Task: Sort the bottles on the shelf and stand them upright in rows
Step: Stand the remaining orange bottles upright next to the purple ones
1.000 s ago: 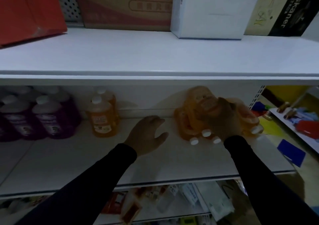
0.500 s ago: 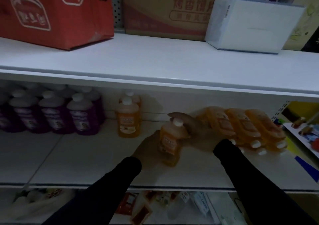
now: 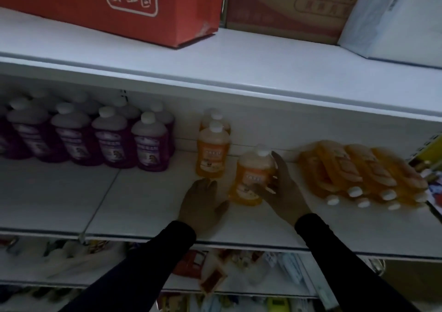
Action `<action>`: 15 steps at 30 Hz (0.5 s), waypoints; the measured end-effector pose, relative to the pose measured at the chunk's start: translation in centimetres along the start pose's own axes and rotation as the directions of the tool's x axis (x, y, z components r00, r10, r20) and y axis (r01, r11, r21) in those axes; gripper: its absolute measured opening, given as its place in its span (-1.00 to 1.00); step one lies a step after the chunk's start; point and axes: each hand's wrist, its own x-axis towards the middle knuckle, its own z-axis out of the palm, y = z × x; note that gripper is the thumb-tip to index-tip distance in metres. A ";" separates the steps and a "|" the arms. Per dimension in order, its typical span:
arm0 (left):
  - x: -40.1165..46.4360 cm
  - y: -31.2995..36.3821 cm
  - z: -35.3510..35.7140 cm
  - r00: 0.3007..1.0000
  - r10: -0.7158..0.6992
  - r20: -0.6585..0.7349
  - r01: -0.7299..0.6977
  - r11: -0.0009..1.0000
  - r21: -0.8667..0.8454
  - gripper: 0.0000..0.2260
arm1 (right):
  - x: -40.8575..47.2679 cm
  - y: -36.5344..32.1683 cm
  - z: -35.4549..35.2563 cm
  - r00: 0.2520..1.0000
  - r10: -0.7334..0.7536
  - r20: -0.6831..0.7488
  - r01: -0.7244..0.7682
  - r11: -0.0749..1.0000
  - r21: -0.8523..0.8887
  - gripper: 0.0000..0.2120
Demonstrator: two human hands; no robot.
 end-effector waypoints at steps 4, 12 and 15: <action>-0.9 -1.6 1.1 0.996 -0.091 0.010 0.090 0.993 0.080 -0.13 | -1.7 0.7 2.6 0.994 0.022 -0.105 -0.034 0.993 -0.109 -0.04; -0.5 -1.9 2.0 0.993 -0.110 0.037 0.104 0.986 0.129 -0.05 | 1.6 1.8 3.8 0.983 0.118 -0.141 -0.137 0.981 -0.134 -0.31; -0.5 -1.8 2.0 0.993 -0.115 0.025 0.111 0.986 0.123 -0.05 | 4.8 2.2 3.1 0.988 0.083 -0.127 -0.102 0.983 -0.150 -0.30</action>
